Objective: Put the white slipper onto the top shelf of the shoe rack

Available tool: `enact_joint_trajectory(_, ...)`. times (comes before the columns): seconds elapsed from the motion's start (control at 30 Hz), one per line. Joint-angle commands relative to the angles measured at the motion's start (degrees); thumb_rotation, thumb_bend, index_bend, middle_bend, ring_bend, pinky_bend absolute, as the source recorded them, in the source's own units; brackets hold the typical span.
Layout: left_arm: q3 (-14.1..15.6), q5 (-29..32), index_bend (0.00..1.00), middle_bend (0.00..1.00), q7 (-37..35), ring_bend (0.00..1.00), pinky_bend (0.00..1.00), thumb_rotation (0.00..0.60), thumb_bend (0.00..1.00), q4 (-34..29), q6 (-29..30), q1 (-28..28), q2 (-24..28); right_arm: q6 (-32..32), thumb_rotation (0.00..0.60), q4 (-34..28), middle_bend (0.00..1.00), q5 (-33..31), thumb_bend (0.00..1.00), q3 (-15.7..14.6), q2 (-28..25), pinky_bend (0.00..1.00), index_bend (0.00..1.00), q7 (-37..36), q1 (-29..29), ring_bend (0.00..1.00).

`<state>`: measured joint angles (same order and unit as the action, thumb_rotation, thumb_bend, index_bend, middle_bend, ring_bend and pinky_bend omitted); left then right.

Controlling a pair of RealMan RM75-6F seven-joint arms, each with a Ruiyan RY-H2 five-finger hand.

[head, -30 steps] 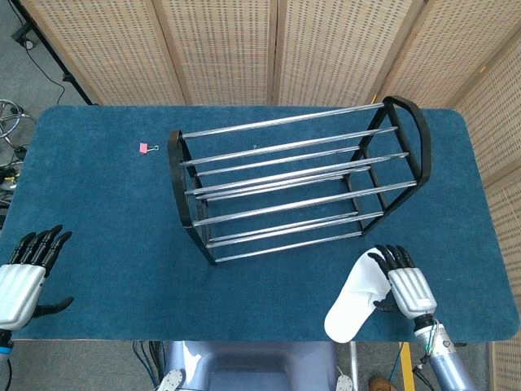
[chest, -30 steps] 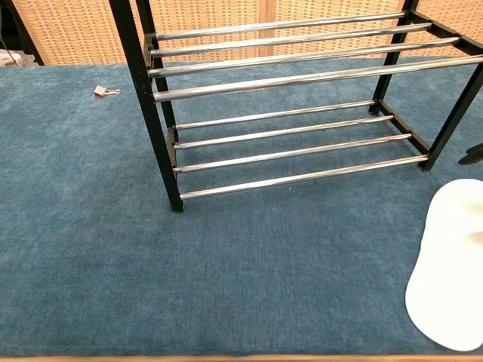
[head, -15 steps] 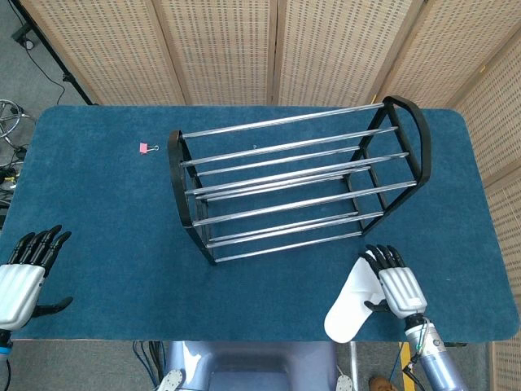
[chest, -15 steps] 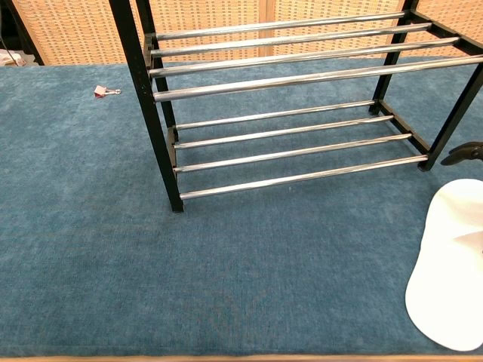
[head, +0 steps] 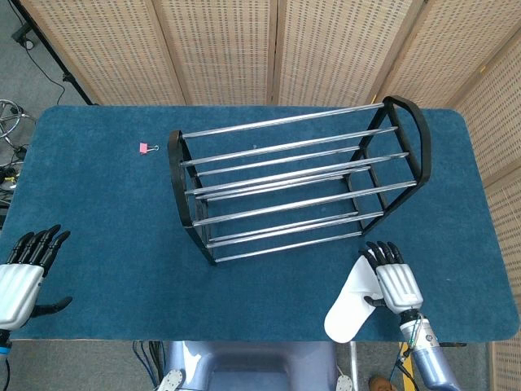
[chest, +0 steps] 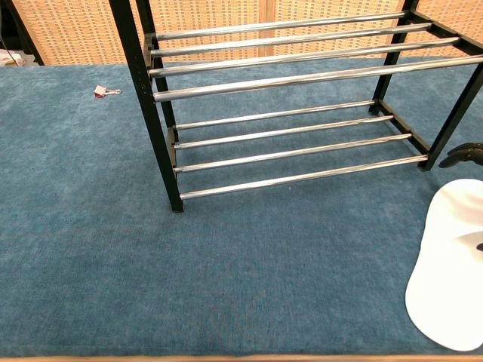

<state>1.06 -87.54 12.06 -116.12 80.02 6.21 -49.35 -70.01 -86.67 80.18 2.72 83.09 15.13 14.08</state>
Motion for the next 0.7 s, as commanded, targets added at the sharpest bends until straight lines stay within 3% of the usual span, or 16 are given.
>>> enact_joint_trajectory(0.03, 0.0, 0.0, 0.0, 0.0, 0.0, 0.0, 0.0, 0.6, 0.0, 0.0, 0.0, 0.0, 0.0, -0.3, 0.6, 0.4, 0.1, -0.5, 0.0, 0.0, 0.3, 0.0, 0.17, 0.7, -0.2, 0.0)
enact_joint_trajectory(0.4, 0.2, -0.2, 0.0, 0.0, 0.1, 0.0, 0.0, 0.6, 0.0, -0.1, 0.0, 0.0, 0.0, -1.7, 0.6, 0.3, 0.1, -3.7, 0.0, 0.3, 0.1, 0.0, 0.15, 3.6, -1.7, 0.0)
enact_joint_trajectory(0.5, 0.2, -0.2, 0.0, 0.0, 0.2, 0.0, 0.0, 0.6, 0.0, -0.1, -0.1, 0.0, 0.0, -1.5, 0.6, -0.1, 0.12, -4.9, 0.0, 0.6, -0.7, 0.01, 0.16, 3.7, -1.8, 0.05)
enact_joint_trajectory(0.7, 0.3, -0.2, 0.0, 0.0, 0.2, 0.0, 0.0, 0.6, 0.0, -0.2, -0.2, 0.0, -0.1, -0.9, 0.6, -1.1, 0.3, -5.2, 0.05, 1.0, -1.5, 0.33, 0.27, 1.2, -1.6, 0.27)
